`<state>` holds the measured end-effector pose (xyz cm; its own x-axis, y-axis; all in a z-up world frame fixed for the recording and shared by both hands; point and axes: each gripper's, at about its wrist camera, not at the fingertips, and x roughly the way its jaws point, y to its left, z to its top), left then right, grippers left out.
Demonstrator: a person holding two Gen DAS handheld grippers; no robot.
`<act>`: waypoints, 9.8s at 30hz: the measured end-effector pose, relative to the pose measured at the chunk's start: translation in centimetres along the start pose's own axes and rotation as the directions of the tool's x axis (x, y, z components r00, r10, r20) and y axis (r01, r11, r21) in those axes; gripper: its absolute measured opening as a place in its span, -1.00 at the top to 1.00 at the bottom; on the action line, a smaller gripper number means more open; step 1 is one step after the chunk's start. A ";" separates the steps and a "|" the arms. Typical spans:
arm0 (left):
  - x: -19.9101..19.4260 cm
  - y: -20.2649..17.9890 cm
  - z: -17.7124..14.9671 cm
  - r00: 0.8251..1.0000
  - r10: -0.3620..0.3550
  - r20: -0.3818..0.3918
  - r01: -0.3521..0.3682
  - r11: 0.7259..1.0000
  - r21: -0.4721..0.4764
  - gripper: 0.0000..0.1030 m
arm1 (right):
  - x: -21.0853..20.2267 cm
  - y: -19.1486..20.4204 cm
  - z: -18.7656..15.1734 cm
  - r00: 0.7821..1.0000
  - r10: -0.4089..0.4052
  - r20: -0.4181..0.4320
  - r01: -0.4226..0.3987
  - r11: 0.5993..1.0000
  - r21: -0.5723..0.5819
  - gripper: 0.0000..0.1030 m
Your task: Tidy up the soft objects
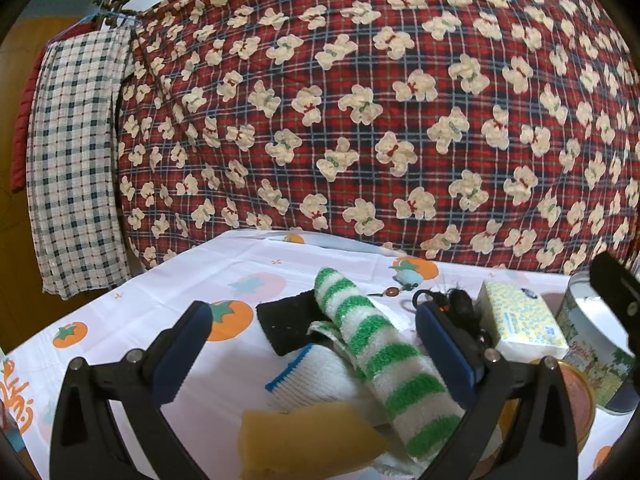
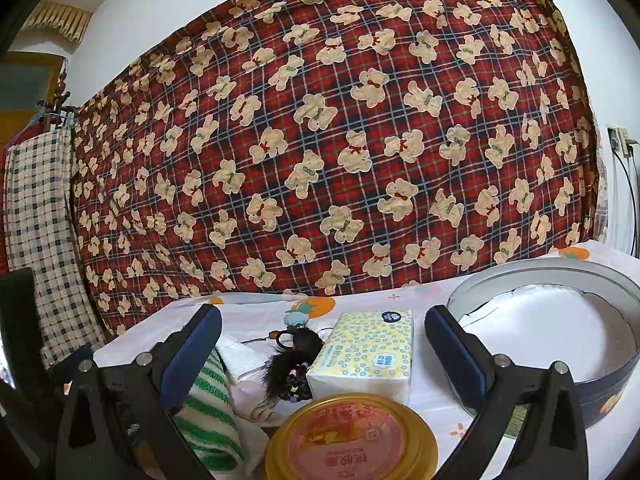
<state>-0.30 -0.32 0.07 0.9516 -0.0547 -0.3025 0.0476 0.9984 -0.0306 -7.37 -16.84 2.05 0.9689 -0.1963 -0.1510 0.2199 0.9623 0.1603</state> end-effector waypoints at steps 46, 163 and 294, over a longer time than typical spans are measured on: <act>-2.4 4.9 -2.2 0.971 -0.101 -0.218 0.134 0.980 0.144 -0.99 | 7.0 6.2 -1.9 0.802 0.418 -0.427 -0.434 0.899 0.065 0.43; -4.8 -26.9 -0.7 0.835 -0.550 -0.028 0.543 0.814 0.209 -1.00 | -4.3 -25.6 3.9 0.948 -0.316 0.028 0.306 0.936 0.173 -0.50; 6.2 7.6 1.1 0.991 -0.118 -0.070 0.118 0.993 0.005 -0.99 | 3.3 2.4 1.5 0.829 0.541 -0.146 -0.525 0.841 0.134 0.70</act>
<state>6.25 6.92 -0.99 0.9156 -0.1726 -0.3631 0.1612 0.9850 -0.0617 -3.46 -15.47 3.44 0.9051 0.3850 -0.1808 -0.3081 0.8865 0.3451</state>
